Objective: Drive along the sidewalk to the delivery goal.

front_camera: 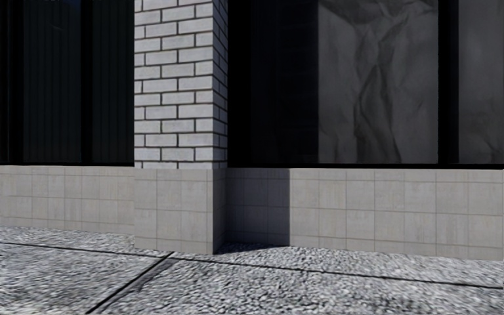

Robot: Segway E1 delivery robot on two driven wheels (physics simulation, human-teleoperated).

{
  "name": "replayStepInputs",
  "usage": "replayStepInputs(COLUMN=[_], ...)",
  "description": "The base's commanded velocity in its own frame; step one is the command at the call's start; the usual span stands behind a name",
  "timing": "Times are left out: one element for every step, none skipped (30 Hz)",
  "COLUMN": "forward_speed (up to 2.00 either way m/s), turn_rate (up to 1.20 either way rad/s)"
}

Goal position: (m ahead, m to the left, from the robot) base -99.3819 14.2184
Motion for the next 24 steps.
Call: replayStepInputs(forward_speed=[1.33,1.33,1.33,1.33,1.33,1.33,1.33,1.33,1.33,1.33,1.33,1.33,1.33,1.33,1.33,1.34,1.34,1.34,1.34,1.34,1.34,1.34,1.34,1.34], turn_rate=[0.54,0.54,0.58,0.63,0.65,0.65,0.65,0.65,0.65,0.65,0.65,0.65,0.66,0.68,0.68,0.76,0.79,0.8,0.8,0.81,0.84,0.84,0.87,0.88])
